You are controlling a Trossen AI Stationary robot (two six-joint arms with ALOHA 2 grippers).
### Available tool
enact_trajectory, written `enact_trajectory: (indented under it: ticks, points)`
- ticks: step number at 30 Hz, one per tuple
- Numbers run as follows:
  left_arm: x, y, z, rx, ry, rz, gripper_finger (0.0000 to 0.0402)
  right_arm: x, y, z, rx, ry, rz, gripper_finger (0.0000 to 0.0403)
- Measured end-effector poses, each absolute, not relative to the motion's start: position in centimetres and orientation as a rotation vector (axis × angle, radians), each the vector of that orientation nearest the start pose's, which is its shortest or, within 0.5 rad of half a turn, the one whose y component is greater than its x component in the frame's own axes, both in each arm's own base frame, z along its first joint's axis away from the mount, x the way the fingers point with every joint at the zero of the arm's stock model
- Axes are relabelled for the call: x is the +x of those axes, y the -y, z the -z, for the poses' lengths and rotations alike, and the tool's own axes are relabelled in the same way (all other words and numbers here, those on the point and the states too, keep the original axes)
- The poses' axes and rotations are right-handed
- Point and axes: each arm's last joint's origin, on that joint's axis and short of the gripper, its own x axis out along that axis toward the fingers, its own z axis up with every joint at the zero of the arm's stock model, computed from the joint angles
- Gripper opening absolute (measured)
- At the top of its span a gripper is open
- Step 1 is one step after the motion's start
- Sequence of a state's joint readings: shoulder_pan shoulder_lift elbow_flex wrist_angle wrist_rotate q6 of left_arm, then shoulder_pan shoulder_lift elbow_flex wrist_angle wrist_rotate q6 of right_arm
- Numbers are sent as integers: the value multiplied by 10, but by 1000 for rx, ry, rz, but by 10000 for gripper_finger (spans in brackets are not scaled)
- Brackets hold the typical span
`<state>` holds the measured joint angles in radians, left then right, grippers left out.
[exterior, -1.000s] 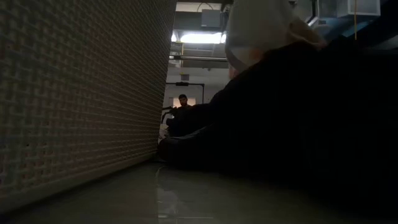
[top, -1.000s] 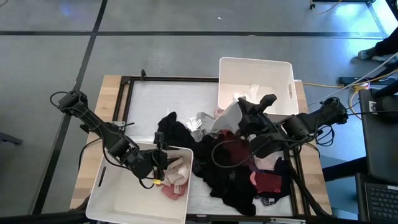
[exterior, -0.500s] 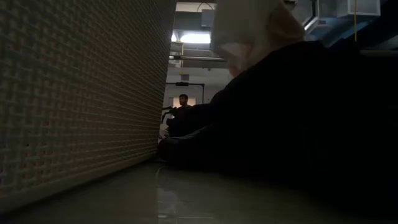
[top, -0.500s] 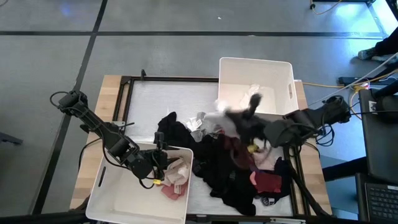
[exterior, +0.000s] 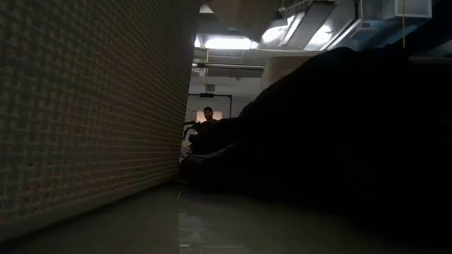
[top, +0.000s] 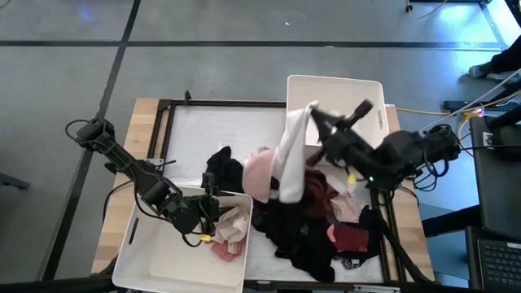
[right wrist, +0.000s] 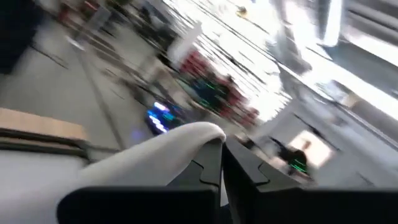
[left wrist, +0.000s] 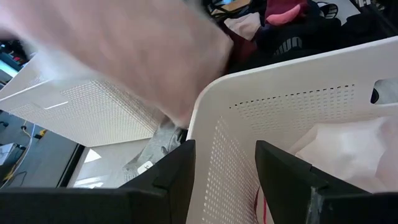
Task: Sort clothes
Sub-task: Put the white shirt into the top white bin
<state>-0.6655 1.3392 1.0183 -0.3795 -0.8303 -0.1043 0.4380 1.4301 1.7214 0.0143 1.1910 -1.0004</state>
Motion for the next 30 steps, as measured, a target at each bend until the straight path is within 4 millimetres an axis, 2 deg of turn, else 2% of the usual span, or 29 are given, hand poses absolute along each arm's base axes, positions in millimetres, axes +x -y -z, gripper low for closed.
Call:
enact_trajectory:
  ticks: [3,5,7,12,18,25,30]
  points:
    - [231,155,-284,376,-504,-183,157,261,-84,-517,-690,-184,824,12]
    - [231,154,-284,376,-505,-184,157,263,-82,-513,-666,-179,790,12]
    - [231,154,-284,376,-505,-184,157,267,-85,-505,-677,-179,682,12]
    - [231,155,-284,377,-505,-184,157,272,-94,-480,-638,-213,276,12]
    - [231,155,-284,377,-505,-184,157,272,-98,-471,-527,-247,105,12]
    - [233,155,-285,362,-489,-185,157,268,-97,-458,-456,-362,68,12]
    - [244,151,-295,297,-396,-211,157,269,-98,-460,-443,-346,72,12]
